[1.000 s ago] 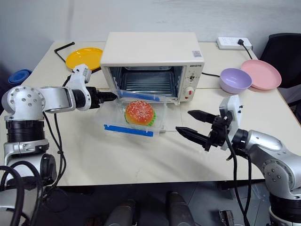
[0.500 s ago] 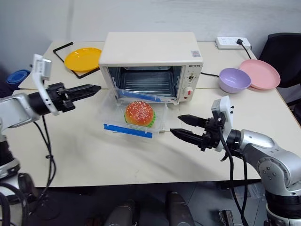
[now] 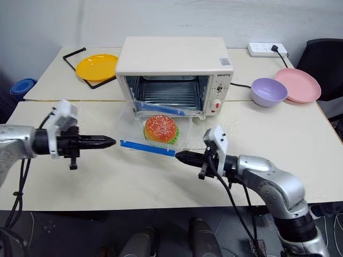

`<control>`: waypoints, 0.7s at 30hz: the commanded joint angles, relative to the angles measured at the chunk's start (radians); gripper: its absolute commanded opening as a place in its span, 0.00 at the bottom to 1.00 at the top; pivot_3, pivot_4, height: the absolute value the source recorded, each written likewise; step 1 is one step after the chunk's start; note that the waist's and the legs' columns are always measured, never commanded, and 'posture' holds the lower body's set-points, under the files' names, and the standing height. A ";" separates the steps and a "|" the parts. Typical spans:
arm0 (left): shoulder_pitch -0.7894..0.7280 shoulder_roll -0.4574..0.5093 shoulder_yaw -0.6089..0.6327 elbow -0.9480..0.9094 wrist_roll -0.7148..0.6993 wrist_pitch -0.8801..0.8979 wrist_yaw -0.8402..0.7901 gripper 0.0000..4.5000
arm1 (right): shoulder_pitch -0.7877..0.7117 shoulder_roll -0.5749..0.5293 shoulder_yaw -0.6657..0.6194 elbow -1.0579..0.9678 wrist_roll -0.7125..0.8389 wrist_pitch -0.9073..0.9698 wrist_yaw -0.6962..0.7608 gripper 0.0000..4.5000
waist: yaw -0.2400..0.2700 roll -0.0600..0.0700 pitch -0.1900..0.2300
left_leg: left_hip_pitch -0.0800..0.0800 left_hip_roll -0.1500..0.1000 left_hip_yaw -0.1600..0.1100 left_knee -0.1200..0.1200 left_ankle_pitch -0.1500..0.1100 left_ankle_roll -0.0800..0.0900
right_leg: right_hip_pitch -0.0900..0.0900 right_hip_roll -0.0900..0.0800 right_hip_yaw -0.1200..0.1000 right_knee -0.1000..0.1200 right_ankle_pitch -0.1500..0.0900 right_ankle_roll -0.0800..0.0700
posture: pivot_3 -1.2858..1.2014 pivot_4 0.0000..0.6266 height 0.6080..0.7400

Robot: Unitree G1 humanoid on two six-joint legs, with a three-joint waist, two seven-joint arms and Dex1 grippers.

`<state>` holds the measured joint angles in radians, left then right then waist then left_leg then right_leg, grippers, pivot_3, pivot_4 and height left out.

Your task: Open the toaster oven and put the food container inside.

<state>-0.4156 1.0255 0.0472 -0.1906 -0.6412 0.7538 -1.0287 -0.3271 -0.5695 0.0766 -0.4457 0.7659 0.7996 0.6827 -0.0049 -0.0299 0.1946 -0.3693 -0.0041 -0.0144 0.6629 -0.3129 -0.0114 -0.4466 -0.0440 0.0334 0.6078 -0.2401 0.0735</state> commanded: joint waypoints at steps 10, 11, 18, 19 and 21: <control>-0.186 -0.260 -0.119 0.122 0.239 -0.151 0.149 0.00 | -0.123 0.164 0.017 0.191 -0.225 -0.111 -0.146 0.01 | 0.000 0.000 0.000 | -0.001 -0.001 0.000 0.000 -0.001 0.001 | -0.001 0.001 -0.001 0.002 0.002 0.003 | 0.52 0.24 1.00; -0.194 -0.274 -0.118 0.130 0.248 -0.153 0.158 0.00 | -0.130 0.170 0.015 0.202 -0.233 -0.116 -0.147 0.01 | 0.000 0.000 0.000 | -0.001 -0.001 0.000 0.001 -0.001 0.001 | -0.001 0.001 -0.001 0.002 0.002 0.003 | 0.52 0.24 1.00; -0.263 -0.363 -0.100 0.248 0.319 -0.203 0.244 0.00 | -0.235 0.226 0.011 0.368 -0.327 -0.212 -0.165 0.01 | -0.003 0.000 0.000 | 0.000 -0.001 0.001 0.001 -0.001 0.001 | -0.001 0.001 -0.001 0.004 0.002 0.003 | 0.52 0.24 1.00; -0.271 -0.373 -0.097 0.263 0.327 -0.208 0.253 0.00 | -0.248 0.235 0.009 0.390 -0.339 -0.224 -0.168 0.01 | -0.003 0.000 0.000 | 0.000 -0.001 0.001 0.001 0.000 0.001 | -0.001 0.001 -0.001 0.004 0.003 0.004 | 0.52 0.24 1.00; -0.305 -0.410 -0.084 0.334 0.345 -0.239 0.292 0.00 | -0.290 0.261 0.001 0.456 -0.368 -0.257 -0.192 0.01 | -0.003 0.000 0.000 | 0.001 -0.001 0.001 0.002 0.000 0.001 | -0.001 0.001 -0.002 0.004 0.003 0.004 | 0.52 0.24 1.00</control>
<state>-0.6888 0.6259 -0.0741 0.1179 -0.3090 0.5494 -0.7664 -0.5892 -0.3230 0.1071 -0.0073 0.4165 0.5862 0.5111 -0.0076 -0.0299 0.1945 -0.3686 -0.0049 -0.0138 0.6645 -0.3132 -0.0103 -0.4473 -0.0429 0.0317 0.6123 -0.2369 0.0772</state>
